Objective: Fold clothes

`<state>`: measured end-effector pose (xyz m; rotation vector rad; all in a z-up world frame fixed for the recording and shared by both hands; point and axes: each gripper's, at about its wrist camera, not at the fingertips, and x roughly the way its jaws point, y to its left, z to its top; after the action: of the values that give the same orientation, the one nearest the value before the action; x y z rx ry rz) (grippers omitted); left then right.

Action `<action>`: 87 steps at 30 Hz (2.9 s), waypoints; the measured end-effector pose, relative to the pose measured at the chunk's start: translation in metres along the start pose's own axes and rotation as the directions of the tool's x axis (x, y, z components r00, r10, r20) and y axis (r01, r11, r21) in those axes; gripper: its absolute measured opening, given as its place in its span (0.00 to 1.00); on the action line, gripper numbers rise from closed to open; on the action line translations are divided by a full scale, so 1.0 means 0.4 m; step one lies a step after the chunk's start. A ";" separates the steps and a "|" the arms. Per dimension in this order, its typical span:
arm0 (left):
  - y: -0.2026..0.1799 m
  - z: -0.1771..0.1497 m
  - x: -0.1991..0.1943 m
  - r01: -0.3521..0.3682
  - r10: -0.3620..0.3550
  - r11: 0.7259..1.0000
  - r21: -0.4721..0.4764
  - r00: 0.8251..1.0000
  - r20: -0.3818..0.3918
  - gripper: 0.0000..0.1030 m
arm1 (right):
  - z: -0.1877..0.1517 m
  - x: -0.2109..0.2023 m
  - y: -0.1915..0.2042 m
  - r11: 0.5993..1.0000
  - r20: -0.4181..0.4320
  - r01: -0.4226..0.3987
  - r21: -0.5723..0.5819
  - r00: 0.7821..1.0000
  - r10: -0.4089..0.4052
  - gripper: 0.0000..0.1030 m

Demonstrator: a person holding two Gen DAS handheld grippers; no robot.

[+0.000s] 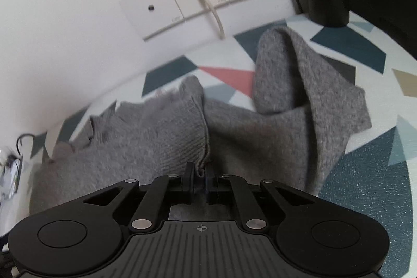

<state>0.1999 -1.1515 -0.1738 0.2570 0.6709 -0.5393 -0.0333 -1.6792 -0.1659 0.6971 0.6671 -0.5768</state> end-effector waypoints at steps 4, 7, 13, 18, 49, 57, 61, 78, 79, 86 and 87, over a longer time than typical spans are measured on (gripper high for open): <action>0.009 0.000 -0.001 0.010 -0.012 0.999 -0.052 1.000 -0.029 1.00 | -0.012 -0.029 -0.006 0.996 0.052 0.080 -0.033 0.996 -0.078 0.30; 0.002 0.007 -0.005 0.002 -0.005 0.998 -0.055 0.998 -0.059 1.00 | -0.019 -0.050 -0.024 0.987 0.096 0.156 -0.041 0.984 -0.151 0.53; -0.041 0.032 -0.048 0.016 -0.018 0.999 -0.043 0.999 -0.042 1.00 | -0.034 -0.093 -0.058 0.951 0.183 0.305 -0.047 0.939 -0.292 0.86; -0.084 0.059 -0.066 0.067 -0.067 0.996 -0.052 0.998 -0.007 1.00 | -0.045 -0.120 -0.080 0.910 0.240 0.412 -0.046 0.889 -0.390 0.99; -0.229 0.171 0.064 0.113 -0.108 0.992 0.046 0.988 -0.106 1.00 | 0.062 -0.005 -0.093 0.872 0.247 0.481 -0.090 0.859 -0.448 0.79; -0.231 0.138 0.100 0.123 -0.119 0.992 0.019 0.981 -0.156 1.00 | 0.082 0.024 -0.128 0.894 0.219 0.440 -0.083 0.884 -0.414 0.28; -0.219 0.134 0.109 0.137 -0.139 0.990 -0.022 0.978 -0.155 1.00 | 0.080 0.002 -0.155 0.906 0.210 0.422 -0.029 0.889 -0.407 0.08; -0.153 0.153 0.065 0.163 -0.178 0.974 -0.156 0.980 -0.091 1.00 | 0.103 -0.201 0.204 0.954 0.454 -0.020 -0.299 0.876 0.161 0.07; -0.142 0.155 0.056 0.170 -0.186 0.971 -0.168 0.979 -0.082 1.00 | 0.088 -0.195 0.236 0.940 0.427 -0.050 -0.338 0.882 0.201 0.07; -0.095 0.141 0.019 0.150 -0.165 0.972 -0.179 0.984 -0.070 1.00 | -0.062 -0.074 0.315 0.874 0.149 -0.199 -0.443 0.945 0.290 0.07; -0.092 0.135 0.019 0.143 -0.159 0.973 -0.182 0.984 -0.076 1.00 | -0.086 -0.054 0.314 0.870 0.108 -0.205 -0.449 0.954 0.280 0.07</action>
<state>0.2130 -1.2063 -0.1397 0.0643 0.8255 -0.6125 0.0249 -1.5694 -0.1220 0.2995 0.5125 -0.2336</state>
